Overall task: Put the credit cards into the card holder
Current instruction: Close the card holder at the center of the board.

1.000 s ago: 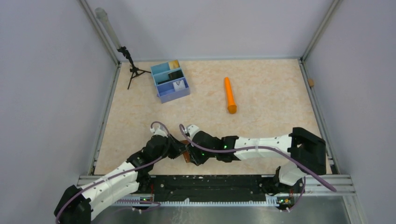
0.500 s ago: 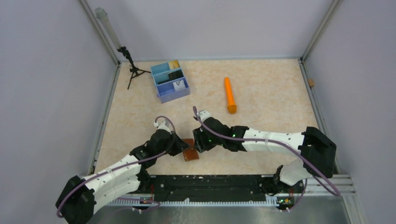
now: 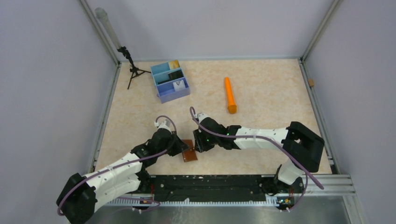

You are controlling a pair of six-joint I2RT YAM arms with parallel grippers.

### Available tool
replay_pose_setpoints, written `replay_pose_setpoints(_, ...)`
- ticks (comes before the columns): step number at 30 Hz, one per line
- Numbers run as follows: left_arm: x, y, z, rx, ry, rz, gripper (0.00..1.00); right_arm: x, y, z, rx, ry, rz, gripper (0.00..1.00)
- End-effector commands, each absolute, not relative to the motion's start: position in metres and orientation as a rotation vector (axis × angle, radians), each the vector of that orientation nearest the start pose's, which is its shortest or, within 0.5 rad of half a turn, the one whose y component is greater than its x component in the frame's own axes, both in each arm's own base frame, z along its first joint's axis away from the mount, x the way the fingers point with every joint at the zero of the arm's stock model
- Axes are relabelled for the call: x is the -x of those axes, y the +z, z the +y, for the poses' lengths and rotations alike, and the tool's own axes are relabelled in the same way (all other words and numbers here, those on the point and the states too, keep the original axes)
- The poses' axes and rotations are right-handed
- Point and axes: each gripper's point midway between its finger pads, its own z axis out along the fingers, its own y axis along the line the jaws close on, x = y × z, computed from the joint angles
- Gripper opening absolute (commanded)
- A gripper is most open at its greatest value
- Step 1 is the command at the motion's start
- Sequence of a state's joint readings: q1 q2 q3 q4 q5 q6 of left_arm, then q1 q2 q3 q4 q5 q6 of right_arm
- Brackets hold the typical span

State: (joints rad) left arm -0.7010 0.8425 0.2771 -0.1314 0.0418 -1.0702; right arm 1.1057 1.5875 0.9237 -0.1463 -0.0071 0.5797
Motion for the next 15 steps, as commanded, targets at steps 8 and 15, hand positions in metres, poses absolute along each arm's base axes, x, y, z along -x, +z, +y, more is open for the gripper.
replay_pose_setpoints(8, -0.183, 0.079, -0.207, 0.414, -0.961, 2.348, 0.0, -0.164, 0.068, 0.385, 0.634, 0.924, 2.43, 0.27)
replay_pose_setpoints(15, -0.183, 0.08, -0.207, 0.416, -0.962, 2.347, 0.0, -0.164, 0.065, 0.391, 0.641, 0.941, 2.426, 0.26)
